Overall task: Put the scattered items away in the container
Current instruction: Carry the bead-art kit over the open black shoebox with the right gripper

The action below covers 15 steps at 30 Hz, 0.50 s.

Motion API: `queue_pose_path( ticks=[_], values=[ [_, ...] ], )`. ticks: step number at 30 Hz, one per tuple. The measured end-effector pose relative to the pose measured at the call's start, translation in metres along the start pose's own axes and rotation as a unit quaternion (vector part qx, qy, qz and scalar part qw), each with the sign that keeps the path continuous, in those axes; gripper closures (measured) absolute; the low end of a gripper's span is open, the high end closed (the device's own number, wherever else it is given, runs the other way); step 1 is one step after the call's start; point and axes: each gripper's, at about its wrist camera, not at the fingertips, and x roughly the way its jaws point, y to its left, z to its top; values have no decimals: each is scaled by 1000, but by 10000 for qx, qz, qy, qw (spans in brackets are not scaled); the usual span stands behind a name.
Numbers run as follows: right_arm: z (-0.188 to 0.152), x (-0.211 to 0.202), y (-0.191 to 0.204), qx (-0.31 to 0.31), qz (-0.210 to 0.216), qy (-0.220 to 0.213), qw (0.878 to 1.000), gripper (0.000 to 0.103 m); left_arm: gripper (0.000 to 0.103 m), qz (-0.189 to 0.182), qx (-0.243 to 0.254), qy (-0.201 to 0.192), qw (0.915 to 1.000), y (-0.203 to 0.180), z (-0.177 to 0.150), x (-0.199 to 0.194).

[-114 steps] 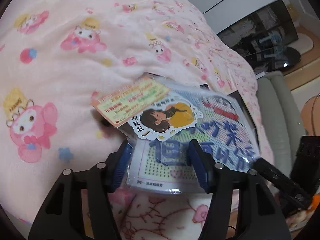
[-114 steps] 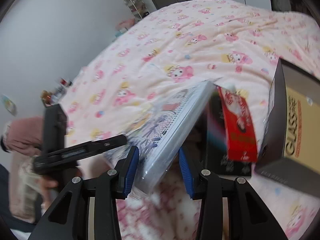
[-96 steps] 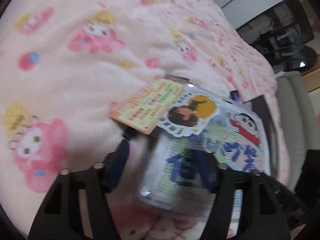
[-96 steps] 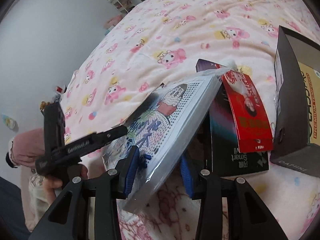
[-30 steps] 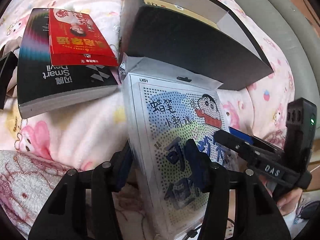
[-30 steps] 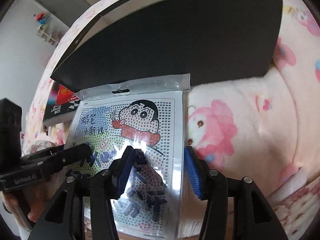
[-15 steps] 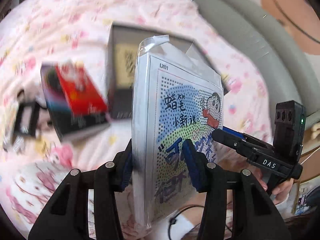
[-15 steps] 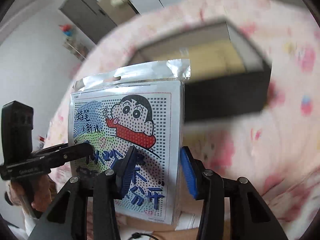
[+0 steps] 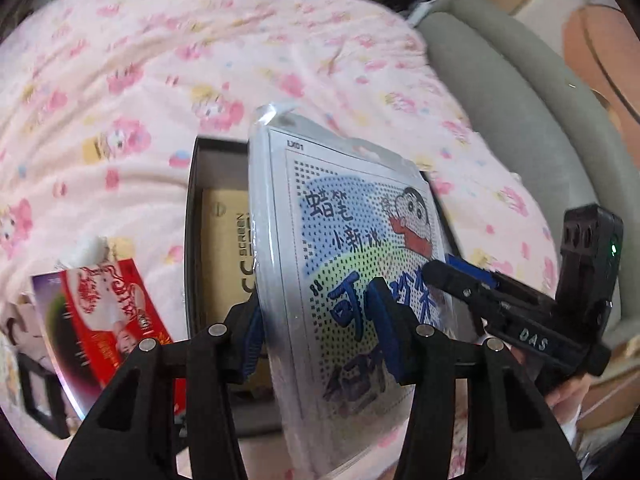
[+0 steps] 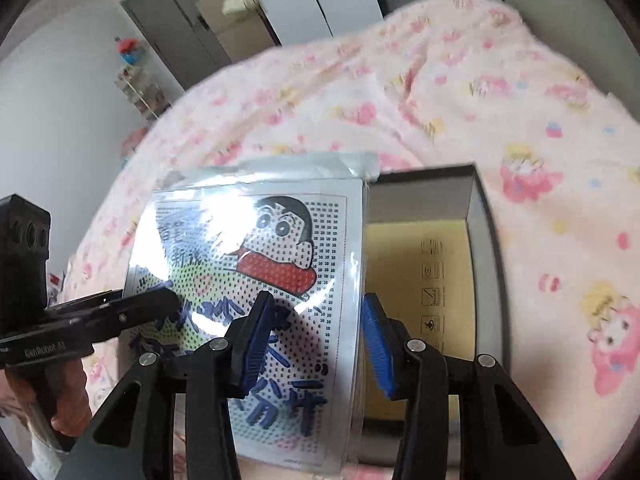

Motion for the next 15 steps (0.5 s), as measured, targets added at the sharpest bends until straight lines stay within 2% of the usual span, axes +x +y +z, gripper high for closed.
queue_pose_path(
  ticks=[5, 8, 11, 15],
  values=[
    [-3, 31, -21, 86, -86, 340, 9993, 62, 47, 303, 201, 341, 9988, -7, 2, 36],
    [-8, 45, -32, 173, -114, 589, 9981, 62, 44, 434, 49, 668, 9968, -2, -1, 56],
    [-17, 63, -35, 266, -64, 975, 9949, 61, 41, 943, 266, 730, 9925, -11, -6, 63],
    [-25, 67, -32, 238, 62, 1112, 9935, 62, 40, 1524, 418, 833, 9839, -20, -10, 70]
  ],
)
